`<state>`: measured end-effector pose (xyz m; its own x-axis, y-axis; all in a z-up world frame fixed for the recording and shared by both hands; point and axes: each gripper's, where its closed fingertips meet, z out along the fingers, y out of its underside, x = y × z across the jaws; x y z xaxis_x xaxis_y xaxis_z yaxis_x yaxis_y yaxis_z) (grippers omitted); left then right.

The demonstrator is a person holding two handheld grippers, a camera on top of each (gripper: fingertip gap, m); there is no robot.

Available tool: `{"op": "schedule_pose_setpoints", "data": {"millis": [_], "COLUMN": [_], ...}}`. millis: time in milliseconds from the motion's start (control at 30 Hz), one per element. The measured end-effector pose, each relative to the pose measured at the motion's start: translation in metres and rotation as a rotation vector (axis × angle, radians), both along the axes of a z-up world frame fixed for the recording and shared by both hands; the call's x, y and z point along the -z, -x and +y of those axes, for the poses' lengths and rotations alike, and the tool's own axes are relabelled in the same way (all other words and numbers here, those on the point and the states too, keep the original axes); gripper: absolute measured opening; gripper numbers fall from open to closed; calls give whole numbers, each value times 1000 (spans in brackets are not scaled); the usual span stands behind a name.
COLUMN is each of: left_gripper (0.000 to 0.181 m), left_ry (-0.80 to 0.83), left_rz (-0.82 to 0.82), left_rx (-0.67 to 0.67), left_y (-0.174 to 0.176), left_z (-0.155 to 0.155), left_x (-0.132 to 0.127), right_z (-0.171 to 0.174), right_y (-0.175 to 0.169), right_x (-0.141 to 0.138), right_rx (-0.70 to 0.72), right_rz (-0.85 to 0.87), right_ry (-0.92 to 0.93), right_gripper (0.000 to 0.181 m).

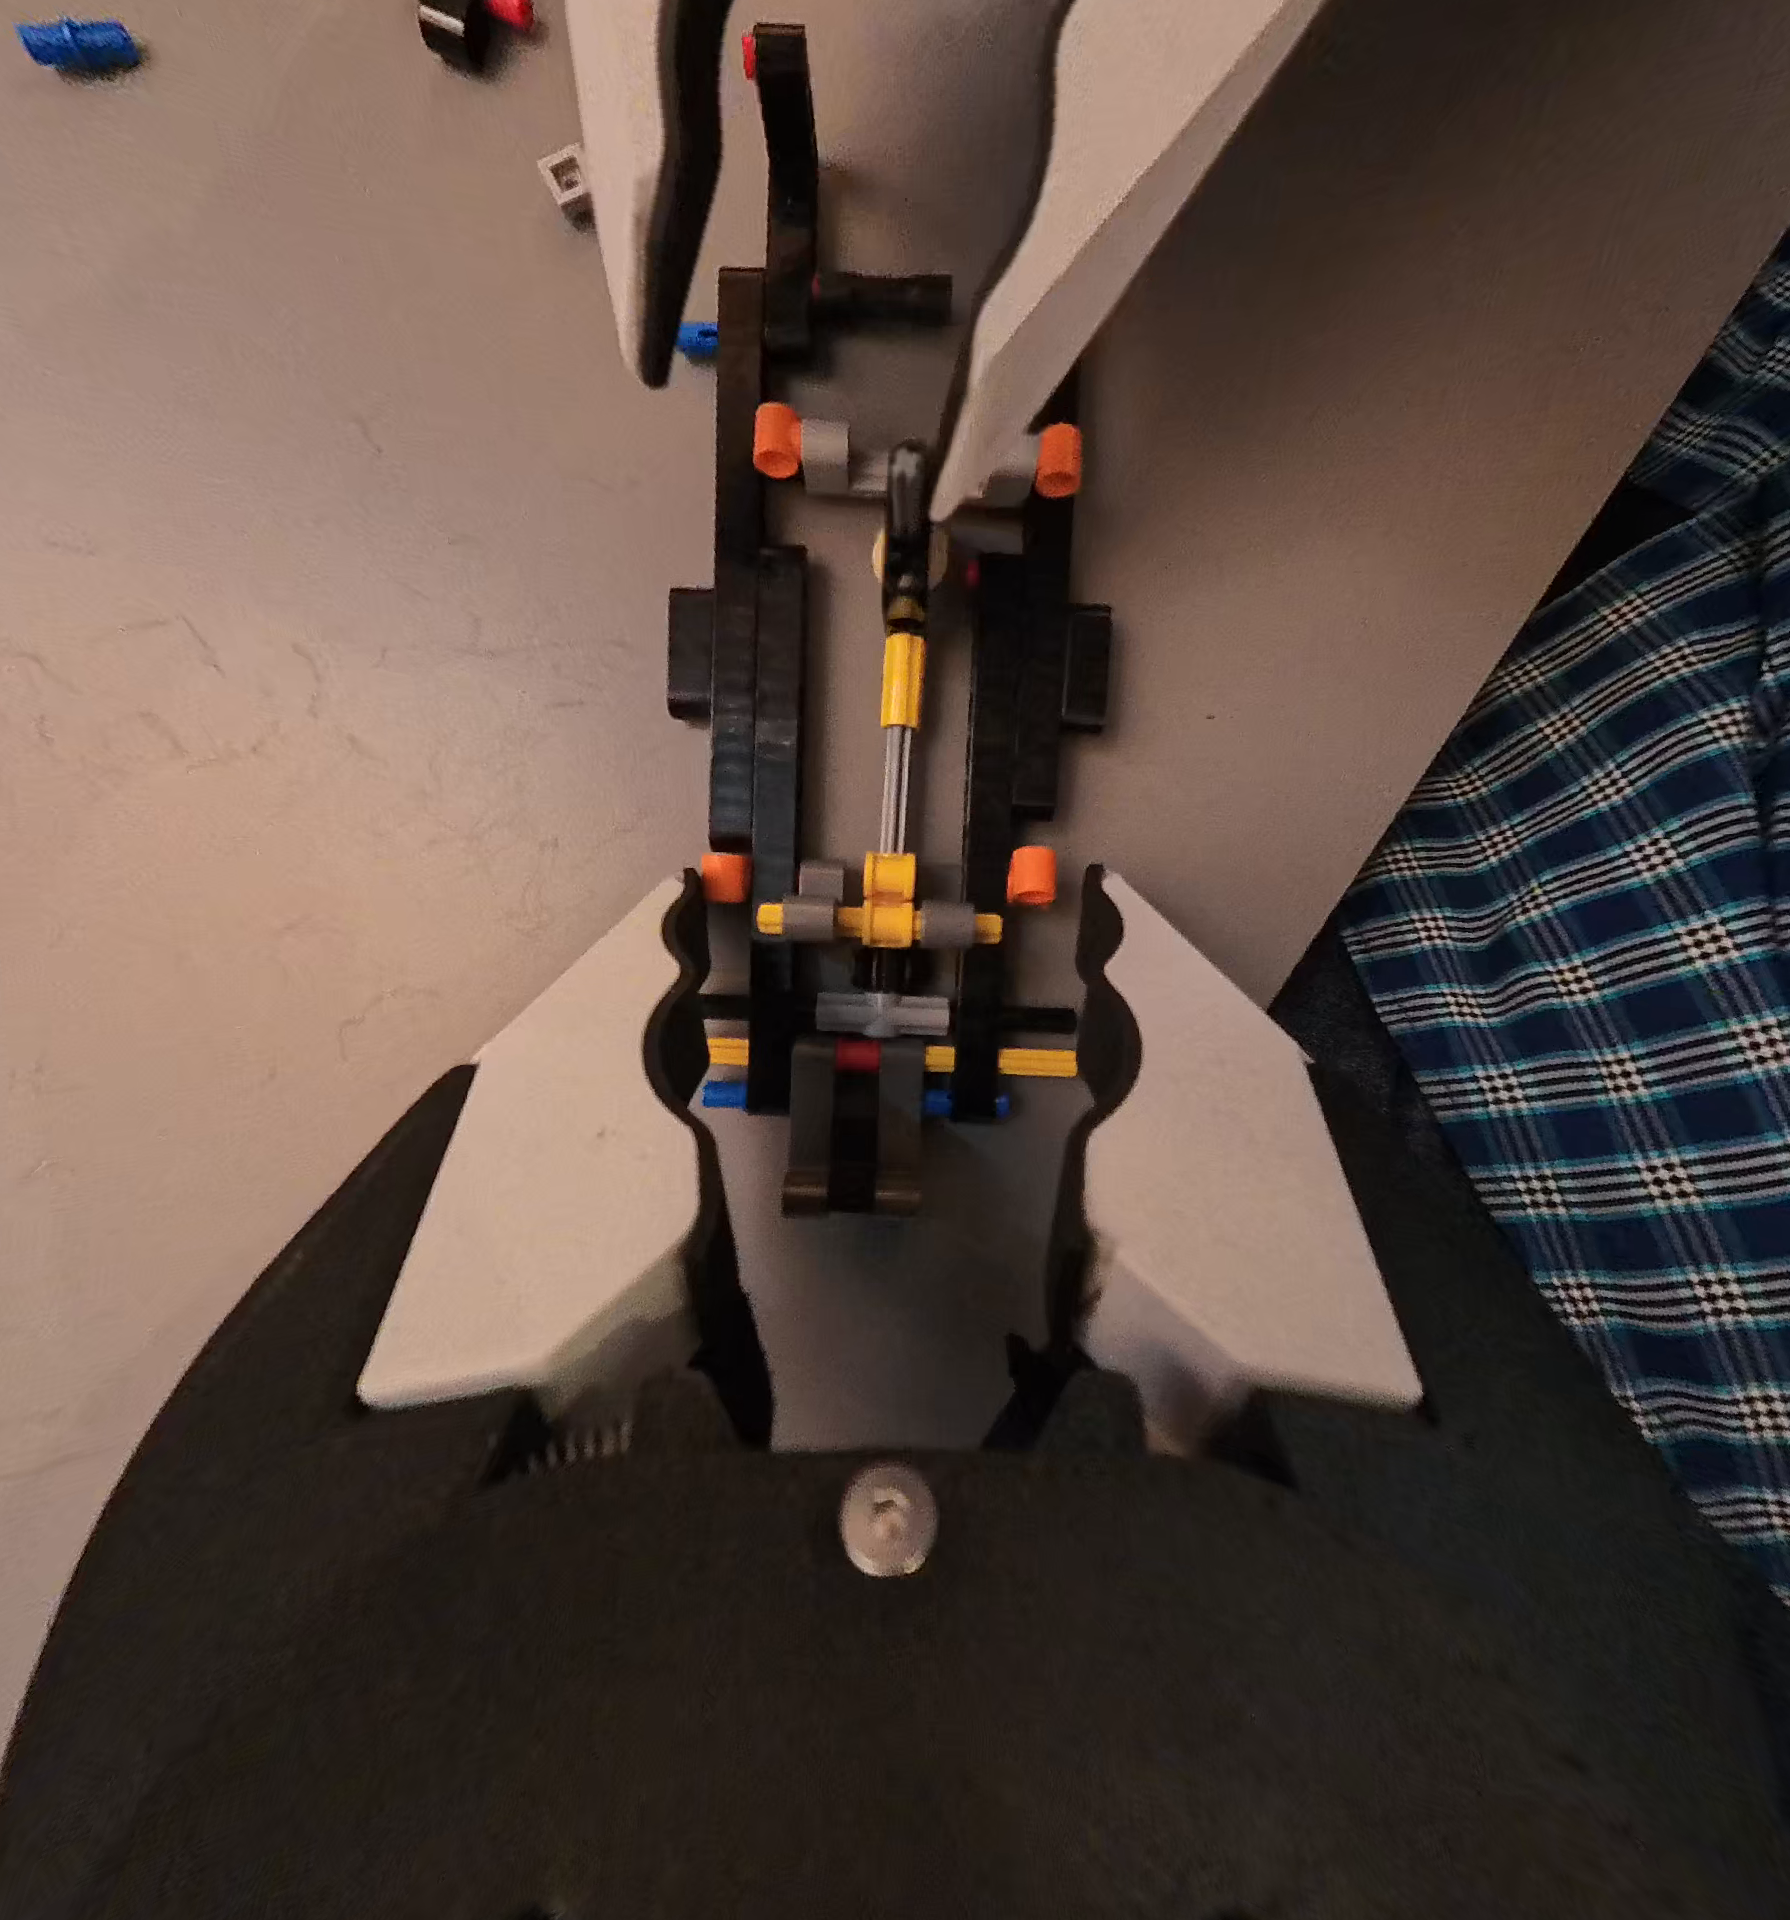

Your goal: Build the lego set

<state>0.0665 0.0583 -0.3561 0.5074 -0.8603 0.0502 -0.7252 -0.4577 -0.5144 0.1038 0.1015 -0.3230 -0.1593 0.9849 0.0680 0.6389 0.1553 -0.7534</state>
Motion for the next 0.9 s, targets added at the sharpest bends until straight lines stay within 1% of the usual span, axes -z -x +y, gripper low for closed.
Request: {"op": "schedule_pose_setpoints", "data": {"millis": [67, 167, 300, 433, 533, 633, 900], "left_gripper": [72, 75, 78, 80, 85, 92, 93], "left_ry": [5, 8, -2, -24, -44, -48, -45], "left_rz": [-3, -4, -19, -24, -14, 16, 55], "left_rx": [-5, -13, -25, -26, -15, -15, 44], "left_y": [0, 2, 4, -2, -10, -14, -42], "left_z": [-1, -2, 0, 3, 6, 11, 21], "left_x": [0, -1, -5, -10, -11, -10, -15], "right_z": [1, 7, 23, 32, 33, 26, 4], "right_y": [-1, -11, -40, -68, -83, -92, -90], "right_x": [-5, -21, -45, -58, -57, -51, -26], "right_rx": [11, 54, 138, 182, 202, 197, 159], "right_rz": [20, 74, 138, 169, 168, 151, 76], "right_ry": [14, 33, 57, 50, 51, 60, 31], "right_gripper": [39, 42, 49, 56, 56, 56, 55]}}
